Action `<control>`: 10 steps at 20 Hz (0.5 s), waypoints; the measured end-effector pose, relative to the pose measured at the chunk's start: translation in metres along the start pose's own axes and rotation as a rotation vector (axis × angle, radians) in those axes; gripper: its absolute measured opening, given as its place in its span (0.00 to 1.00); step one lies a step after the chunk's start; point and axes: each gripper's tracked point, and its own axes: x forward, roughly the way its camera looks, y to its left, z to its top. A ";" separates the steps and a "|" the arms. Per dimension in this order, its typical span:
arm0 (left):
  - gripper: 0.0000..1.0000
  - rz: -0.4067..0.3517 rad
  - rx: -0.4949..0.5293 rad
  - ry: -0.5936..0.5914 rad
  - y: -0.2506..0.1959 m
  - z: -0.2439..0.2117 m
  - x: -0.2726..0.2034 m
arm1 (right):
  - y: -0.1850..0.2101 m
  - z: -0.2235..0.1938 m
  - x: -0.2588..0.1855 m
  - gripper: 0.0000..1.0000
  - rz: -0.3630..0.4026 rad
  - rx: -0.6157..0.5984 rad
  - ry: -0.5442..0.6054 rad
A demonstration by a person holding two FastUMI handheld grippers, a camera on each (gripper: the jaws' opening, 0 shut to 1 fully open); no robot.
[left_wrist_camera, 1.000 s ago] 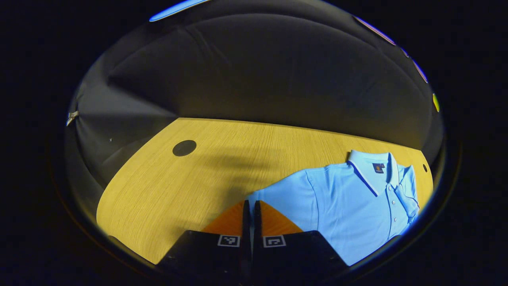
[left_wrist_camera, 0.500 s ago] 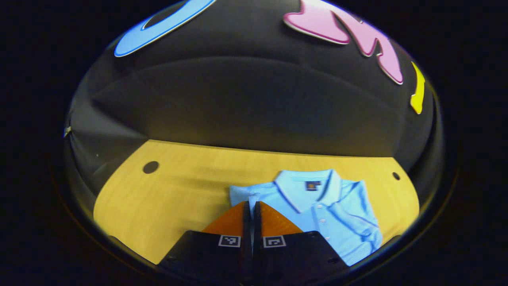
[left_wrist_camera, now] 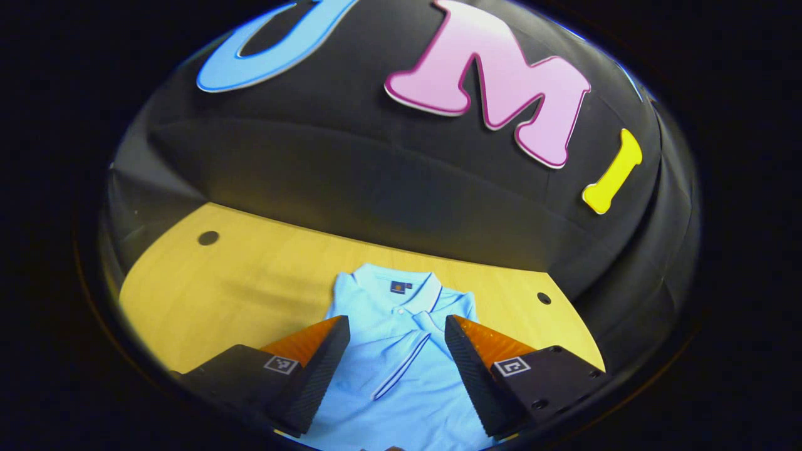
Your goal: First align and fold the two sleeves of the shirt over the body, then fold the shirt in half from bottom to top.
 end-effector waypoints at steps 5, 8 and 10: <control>0.97 0.022 0.068 0.004 0.032 -0.033 -0.119 | 0.031 -0.047 -0.022 0.92 0.028 -0.041 0.106; 0.97 0.015 0.143 0.071 0.047 -0.081 -0.182 | 0.058 -0.092 -0.029 0.92 0.066 -0.066 0.242; 0.97 0.004 0.157 0.122 0.054 -0.116 -0.208 | 0.078 -0.109 -0.029 0.99 0.083 -0.083 0.281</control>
